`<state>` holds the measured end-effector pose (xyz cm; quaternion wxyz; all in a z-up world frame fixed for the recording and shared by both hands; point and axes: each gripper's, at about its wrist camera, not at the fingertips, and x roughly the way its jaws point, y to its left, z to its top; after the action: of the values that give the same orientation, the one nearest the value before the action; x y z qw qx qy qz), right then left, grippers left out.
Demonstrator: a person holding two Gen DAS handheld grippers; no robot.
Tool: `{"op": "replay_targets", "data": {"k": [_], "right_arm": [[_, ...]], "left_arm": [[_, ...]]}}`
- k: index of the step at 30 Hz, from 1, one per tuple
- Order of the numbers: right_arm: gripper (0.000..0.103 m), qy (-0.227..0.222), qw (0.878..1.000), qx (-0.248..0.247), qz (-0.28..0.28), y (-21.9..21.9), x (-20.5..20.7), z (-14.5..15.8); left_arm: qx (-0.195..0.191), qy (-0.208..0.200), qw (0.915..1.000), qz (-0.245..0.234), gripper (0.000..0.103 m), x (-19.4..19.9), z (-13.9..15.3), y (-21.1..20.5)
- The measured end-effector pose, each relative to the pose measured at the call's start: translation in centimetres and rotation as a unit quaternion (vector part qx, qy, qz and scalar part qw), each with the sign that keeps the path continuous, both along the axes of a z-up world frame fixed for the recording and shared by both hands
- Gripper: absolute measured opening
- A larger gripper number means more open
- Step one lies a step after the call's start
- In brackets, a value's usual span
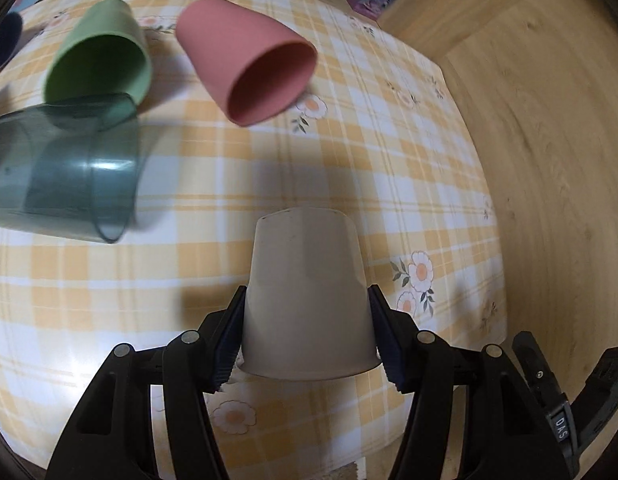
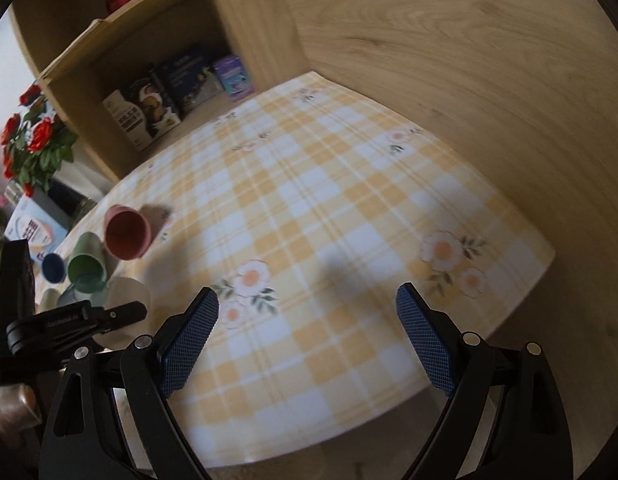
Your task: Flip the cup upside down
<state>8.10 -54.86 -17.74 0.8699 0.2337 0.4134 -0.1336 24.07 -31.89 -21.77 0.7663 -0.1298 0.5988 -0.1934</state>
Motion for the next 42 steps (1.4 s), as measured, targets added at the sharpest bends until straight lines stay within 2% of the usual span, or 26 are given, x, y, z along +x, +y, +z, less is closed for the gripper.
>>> {"op": "replay_targets", "data": {"k": [5, 9, 15, 20, 24, 26, 32, 36, 42], "right_arm": [[0.087, 0.012, 1.000, 0.005, -0.004, -0.3, -0.3, -0.7], [0.087, 0.010, 1.000, -0.010, 0.006, 0.7, 0.0, -0.1], [0.087, 0.000, 1.000, 0.004, 0.018, 1.7, 0.3, 1.2], [0.087, 0.007, 0.999, -0.006, 0.047, 3.0, 1.0, 2.0], [0.087, 0.030, 0.997, 0.013, 0.075, 3.9, 2.0, 1.6], [0.087, 0.043, 0.993, 0.037, 0.107, 4.8, 2.8, 1.0], [0.087, 0.087, 0.977, 0.095, 0.168, 7.7, 6.1, 0.0], [0.087, 0.100, 0.971, 0.085, 0.199, 10.4, 9.4, 0.4], [0.087, 0.150, 0.963, 0.097, 0.203, 12.7, 14.7, -1.0]], "left_arm": [[-0.002, 0.001, 1.0000, -0.006, 0.058, -0.4, -0.6, 0.8], [0.007, -0.005, 0.9999, -0.009, 0.067, -0.7, -0.1, 1.6], [0.025, -0.064, 0.9972, -0.030, 0.078, -2.4, 3.0, 3.3], [0.039, -0.126, 0.9902, -0.044, 0.090, -4.2, 5.5, 6.2], [0.044, -0.167, 0.9847, -0.021, 0.097, -5.1, 7.3, 9.8], [0.045, -0.184, 0.9818, 0.009, 0.097, -5.5, 8.3, 12.5], [0.100, -0.248, 0.9600, 0.081, 0.097, -7.1, 10.6, 19.3], [0.115, -0.280, 0.9462, 0.114, 0.097, -8.8, 11.2, 22.5], [0.124, -0.276, 0.9442, 0.131, 0.097, -10.2, 10.8, 25.5]]}}
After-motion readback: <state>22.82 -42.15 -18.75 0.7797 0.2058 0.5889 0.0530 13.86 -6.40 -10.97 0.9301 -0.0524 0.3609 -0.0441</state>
